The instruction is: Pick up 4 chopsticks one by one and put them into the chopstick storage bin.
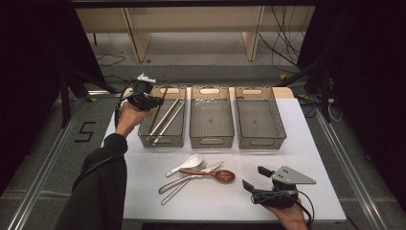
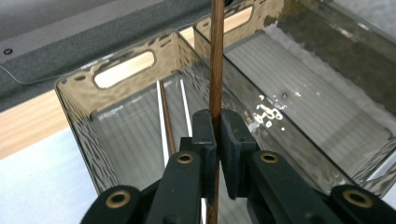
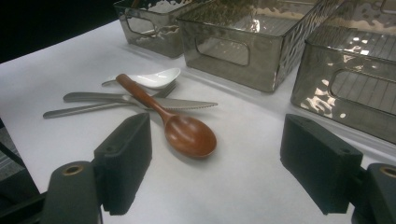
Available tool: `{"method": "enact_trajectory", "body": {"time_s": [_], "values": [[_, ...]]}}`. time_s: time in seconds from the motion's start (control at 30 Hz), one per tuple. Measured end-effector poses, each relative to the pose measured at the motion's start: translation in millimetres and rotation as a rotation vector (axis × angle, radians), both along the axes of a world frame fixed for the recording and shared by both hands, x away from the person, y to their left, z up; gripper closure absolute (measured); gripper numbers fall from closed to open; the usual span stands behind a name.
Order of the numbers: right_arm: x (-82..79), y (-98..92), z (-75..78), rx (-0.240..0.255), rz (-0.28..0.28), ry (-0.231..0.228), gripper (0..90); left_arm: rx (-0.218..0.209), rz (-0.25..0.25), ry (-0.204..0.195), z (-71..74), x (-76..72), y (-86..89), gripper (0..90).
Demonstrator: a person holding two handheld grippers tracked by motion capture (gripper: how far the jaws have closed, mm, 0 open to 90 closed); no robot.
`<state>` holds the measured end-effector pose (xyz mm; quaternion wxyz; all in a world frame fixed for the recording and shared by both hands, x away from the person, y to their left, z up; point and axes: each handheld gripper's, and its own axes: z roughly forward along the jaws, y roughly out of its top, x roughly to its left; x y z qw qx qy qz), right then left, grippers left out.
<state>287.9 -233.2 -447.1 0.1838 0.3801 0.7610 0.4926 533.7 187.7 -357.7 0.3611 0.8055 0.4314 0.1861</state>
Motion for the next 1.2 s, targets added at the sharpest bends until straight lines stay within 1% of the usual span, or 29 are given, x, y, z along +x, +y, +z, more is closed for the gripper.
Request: {"method": "enact_trajectory", "body": {"time_s": [0.2, 0.43, 0.63, 0.7, 0.73, 0.8, 0.87, 0.93, 1.0, 1.03, 1.07, 1.17, 1.2], "values": [[0.0, 0.4, -0.1, 0.000, 0.001, 0.001, 25.8, -0.005, 0.011, 0.012, -9.5, 0.2, 0.0, 84.3], [-0.2, 0.5, -0.1, 0.000, 0.001, 0.001, 25.8, 0.004, 0.018, 0.027, -18.6, 0.7, -2.2, 84.1], [0.0, 0.3, -0.3, 0.000, 0.001, 0.002, 25.8, 0.006, 0.027, 0.040, -22.4, 0.1, 1.3, 83.4], [0.0, 0.5, -0.4, -0.001, 0.002, 0.002, 25.8, 0.015, 0.031, 0.036, -24.2, -0.9, 1.5, 83.0], [0.1, 0.5, -0.4, -0.001, 0.002, 0.002, 25.8, 0.012, 0.037, 0.038, -25.3, -0.9, 1.9, 82.7], [0.1, 0.7, -0.4, -0.001, 0.002, 0.003, 25.8, 0.013, 0.037, 0.052, -27.3, -0.5, 3.3, 78.7], [0.0, 0.8, -0.4, -0.002, 0.002, 0.002, 25.8, 0.017, 0.047, 0.054, -28.7, -1.5, 4.0, 76.2], [0.1, 0.8, -0.5, -0.001, 0.001, 0.003, 25.9, 0.006, 0.053, 0.060, -27.7, -3.6, 5.5, 70.9], [0.3, 0.6, -0.5, 0.000, 0.001, 0.004, 25.8, -0.014, 0.054, 0.059, -25.2, -7.9, 6.9, 67.2], [0.3, 0.5, -0.6, 0.001, 0.000, 0.005, 25.8, -0.015, 0.051, 0.065, -23.9, -10.4, 6.7, 63.6], [0.4, 0.5, -0.6, 0.001, 0.000, 0.006, 25.8, -0.015, 0.048, 0.055, -22.9, -13.8, 6.2, 60.4], [0.3, 0.6, -0.6, 0.001, 0.001, 0.005, 25.8, -0.028, 0.030, 0.055, -21.0, -24.8, 5.7, 53.9], [0.3, 0.6, -0.6, 0.001, 0.000, 0.005, 25.8, -0.032, 0.026, 0.065, -21.1, -27.8, 5.6, 51.4]]}}
